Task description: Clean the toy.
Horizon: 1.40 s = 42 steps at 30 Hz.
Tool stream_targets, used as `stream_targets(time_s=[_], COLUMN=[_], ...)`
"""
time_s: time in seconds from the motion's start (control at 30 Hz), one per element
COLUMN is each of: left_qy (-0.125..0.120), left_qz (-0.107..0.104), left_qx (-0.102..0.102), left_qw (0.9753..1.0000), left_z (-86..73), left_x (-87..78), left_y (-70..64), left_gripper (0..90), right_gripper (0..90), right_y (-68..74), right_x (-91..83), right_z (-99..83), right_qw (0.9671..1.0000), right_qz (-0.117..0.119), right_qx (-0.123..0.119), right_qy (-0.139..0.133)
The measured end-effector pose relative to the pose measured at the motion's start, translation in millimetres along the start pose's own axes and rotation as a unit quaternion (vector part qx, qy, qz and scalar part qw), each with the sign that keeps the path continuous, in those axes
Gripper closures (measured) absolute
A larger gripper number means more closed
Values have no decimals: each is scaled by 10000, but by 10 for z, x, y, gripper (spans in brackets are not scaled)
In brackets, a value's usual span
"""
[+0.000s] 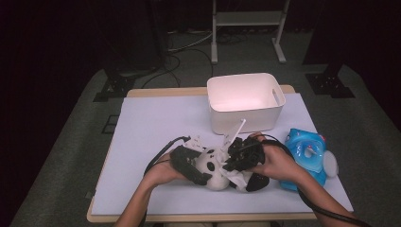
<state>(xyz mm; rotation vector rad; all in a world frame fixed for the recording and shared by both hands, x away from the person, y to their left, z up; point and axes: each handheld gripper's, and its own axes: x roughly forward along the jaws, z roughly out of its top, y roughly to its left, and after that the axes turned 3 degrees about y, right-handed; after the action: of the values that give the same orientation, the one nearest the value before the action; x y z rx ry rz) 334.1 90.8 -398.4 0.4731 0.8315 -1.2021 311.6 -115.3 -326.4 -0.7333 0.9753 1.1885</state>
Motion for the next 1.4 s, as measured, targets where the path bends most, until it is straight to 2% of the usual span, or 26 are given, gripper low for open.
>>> stream_targets(time_s=[0.17,0.23,0.4,0.57,0.63,0.77,0.93,1.4], left_qy=[13,24,-19,-67,-78,-105,-112,-211], left_qz=[-1,-14,-47,-61,-78,-103,-116,-253], left_qx=[26,20,2,-28,-28,-1,22,53], left_qw=[10000,10000,10000,10000,9999,9999,9999,9994], left_z=[6,6,18,20,24,27,26,22], left_x=[-8,-13,-15,-17,-17,-14,-15,-79], left_y=[6,11,4,-1,-4,-15,-12,-5], left_gripper=[115,114,111,110,107,98,73,71], right_gripper=[843,842,842,841,841,842,845,847], right_y=[6,18,17,-3,-14,-67,-100,-202], right_x=[11,8,-19,7,11,49,57,-73], right_z=[49,76,159,236,241,168,21,-250], right_qw=[10000,10000,9999,9998,9999,9999,9999,9990], right_qz=[55,30,64,84,23,-21,16,69], right_qx=[0,-68,-89,-114,-105,-47,82,430], right_qy=[3,6,-105,-100,-60,111,125,-34])
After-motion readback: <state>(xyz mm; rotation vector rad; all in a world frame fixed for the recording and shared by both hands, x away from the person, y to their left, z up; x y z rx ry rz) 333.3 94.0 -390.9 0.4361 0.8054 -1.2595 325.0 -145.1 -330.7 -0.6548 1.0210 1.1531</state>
